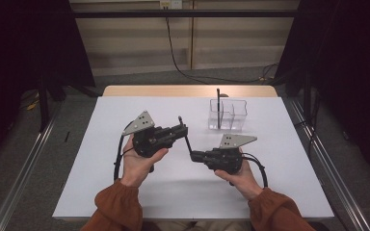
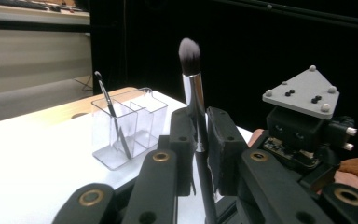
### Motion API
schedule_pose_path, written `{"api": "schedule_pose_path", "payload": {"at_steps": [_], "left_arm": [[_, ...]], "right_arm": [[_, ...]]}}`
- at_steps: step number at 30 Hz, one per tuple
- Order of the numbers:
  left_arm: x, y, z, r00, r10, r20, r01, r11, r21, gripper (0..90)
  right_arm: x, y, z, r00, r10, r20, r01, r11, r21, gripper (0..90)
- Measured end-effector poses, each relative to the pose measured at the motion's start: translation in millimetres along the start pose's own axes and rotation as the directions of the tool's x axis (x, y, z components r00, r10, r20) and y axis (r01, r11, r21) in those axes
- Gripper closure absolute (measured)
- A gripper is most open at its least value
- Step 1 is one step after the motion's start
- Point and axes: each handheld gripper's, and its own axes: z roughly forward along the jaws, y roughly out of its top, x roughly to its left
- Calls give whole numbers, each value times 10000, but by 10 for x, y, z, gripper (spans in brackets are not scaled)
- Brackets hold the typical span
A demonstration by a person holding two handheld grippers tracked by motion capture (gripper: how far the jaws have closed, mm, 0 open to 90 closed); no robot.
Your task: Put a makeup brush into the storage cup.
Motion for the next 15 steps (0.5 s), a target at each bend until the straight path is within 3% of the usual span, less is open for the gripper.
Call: {"api": "schedule_pose_path", "payload": {"at_steps": [7, 15], "left_arm": [[-9, 8, -6, 9992, -135, 375, 128, 9997, 196, 836], [-28, 24, -35, 9988, -112, 477, 99, 9995, 288, 842]], "right_arm": [[18, -11, 22, 10000, -73, -18, 73, 9999, 90, 842], [31, -3, 36, 9999, -65, -95, 66, 9999, 97, 832]]}}
